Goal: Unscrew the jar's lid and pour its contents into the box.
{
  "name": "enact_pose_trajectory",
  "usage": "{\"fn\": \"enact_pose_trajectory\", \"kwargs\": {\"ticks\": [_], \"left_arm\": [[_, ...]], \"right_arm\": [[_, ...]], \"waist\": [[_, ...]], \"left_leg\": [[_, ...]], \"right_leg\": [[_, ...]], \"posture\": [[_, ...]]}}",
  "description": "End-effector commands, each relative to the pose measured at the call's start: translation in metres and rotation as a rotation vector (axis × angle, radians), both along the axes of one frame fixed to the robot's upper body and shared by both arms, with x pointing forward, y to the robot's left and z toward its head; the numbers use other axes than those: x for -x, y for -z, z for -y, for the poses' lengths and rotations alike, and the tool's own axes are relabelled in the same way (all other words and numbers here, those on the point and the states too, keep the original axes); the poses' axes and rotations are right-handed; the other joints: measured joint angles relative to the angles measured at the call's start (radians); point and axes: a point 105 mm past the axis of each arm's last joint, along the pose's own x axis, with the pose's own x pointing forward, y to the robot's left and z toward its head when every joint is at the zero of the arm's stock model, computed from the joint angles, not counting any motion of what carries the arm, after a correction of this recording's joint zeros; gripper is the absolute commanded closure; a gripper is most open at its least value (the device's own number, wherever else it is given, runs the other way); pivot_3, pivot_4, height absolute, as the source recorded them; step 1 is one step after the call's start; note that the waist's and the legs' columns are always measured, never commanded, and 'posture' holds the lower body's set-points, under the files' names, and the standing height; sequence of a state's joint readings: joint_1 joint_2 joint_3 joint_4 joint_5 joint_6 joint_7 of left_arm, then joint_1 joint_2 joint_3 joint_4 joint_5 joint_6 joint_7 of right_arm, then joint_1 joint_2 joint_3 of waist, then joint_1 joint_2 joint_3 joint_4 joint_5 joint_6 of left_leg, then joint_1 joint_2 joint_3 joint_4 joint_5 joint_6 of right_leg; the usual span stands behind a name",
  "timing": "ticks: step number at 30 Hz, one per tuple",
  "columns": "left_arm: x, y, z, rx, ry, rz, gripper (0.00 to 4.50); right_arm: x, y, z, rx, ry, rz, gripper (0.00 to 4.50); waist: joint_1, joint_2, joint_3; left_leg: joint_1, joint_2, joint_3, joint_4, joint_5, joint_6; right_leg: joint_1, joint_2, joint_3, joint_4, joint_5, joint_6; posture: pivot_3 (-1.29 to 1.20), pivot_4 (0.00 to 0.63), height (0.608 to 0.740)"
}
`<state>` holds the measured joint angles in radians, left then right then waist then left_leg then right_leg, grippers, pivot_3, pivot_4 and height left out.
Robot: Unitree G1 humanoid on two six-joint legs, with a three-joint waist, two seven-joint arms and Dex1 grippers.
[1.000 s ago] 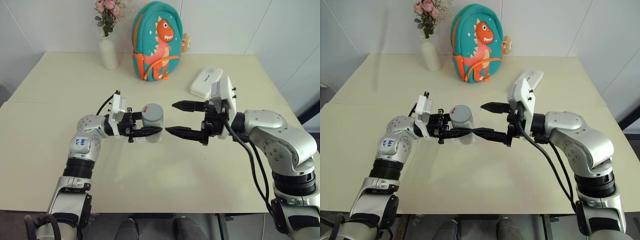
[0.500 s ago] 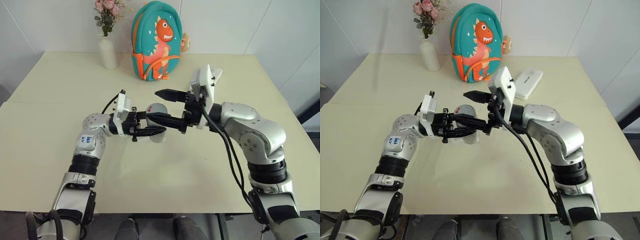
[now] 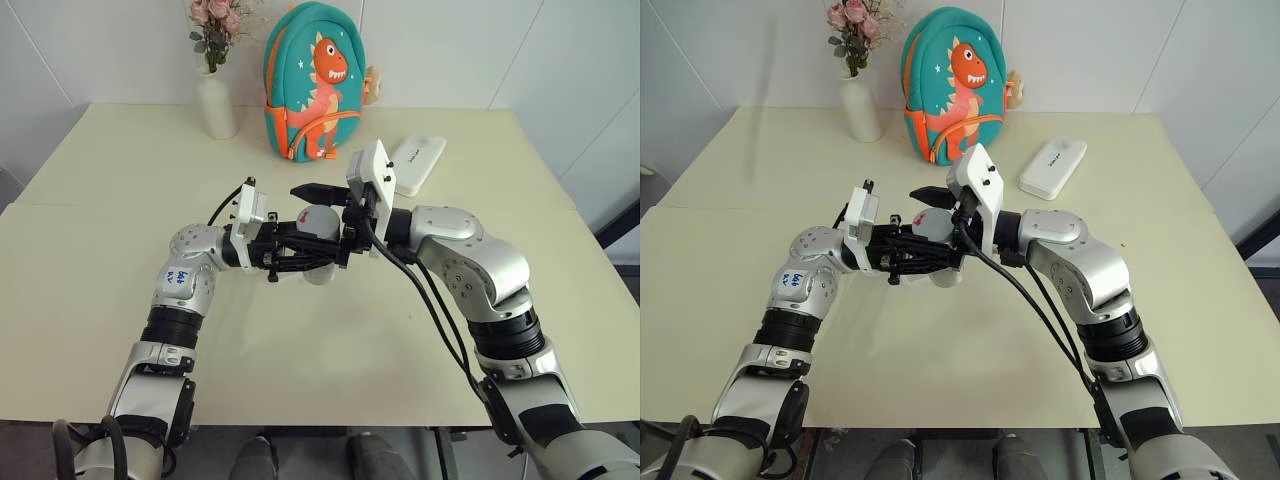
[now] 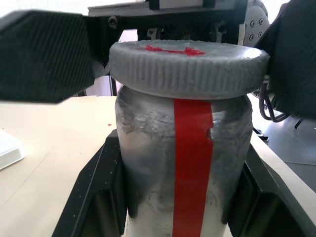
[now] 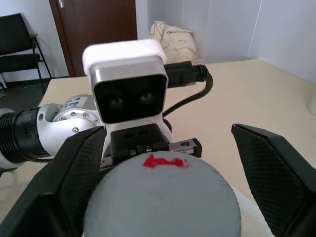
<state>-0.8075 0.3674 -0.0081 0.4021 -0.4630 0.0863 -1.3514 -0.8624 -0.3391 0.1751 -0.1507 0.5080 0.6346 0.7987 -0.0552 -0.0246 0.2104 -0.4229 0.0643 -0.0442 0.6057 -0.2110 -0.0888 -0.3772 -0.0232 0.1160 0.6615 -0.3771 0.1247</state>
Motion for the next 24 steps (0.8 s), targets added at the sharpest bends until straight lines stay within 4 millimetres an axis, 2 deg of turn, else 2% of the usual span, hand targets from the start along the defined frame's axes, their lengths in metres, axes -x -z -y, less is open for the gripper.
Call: {"fn": "enact_pose_trajectory", "kwargs": {"ticks": [1, 9, 24], "left_arm": [[0.004, -0.011, 0.001, 0.009, 0.006, 0.057, 2.47], [0.004, -0.01, -0.001, 0.011, -0.004, 0.052, 2.47], [0.004, -0.01, -0.005, 0.014, -0.017, 0.045, 2.47]], "right_arm": [[0.004, -0.011, 0.0, -0.014, -0.007, 0.058, 0.23], [0.003, -0.016, 0.009, -0.025, 0.02, 0.063, 0.23], [0.004, -0.011, 0.029, 0.015, 0.058, 0.045, 0.23]], "waist": [[0.0, 0.0, 0.0], [0.0, 0.0, 0.0], [0.0, 0.0, 0.0]], "left_leg": [[0.0, 0.0, 0.0, 0.0, 0.0, 0.0], [0.0, 0.0, 0.0, 0.0, 0.0, 0.0], [0.0, 0.0, 0.0, 0.0, 0.0, 0.0]], "right_leg": [[0.0, 0.0, 0.0, 0.0, 0.0, 0.0], [0.0, 0.0, 0.0, 0.0, 0.0, 0.0], [0.0, 0.0, 0.0, 0.0, 0.0, 0.0]], "posture": [[0.0, 0.15, 0.74], [0.0, 0.15, 0.74], [0.0, 0.15, 0.74]]}}
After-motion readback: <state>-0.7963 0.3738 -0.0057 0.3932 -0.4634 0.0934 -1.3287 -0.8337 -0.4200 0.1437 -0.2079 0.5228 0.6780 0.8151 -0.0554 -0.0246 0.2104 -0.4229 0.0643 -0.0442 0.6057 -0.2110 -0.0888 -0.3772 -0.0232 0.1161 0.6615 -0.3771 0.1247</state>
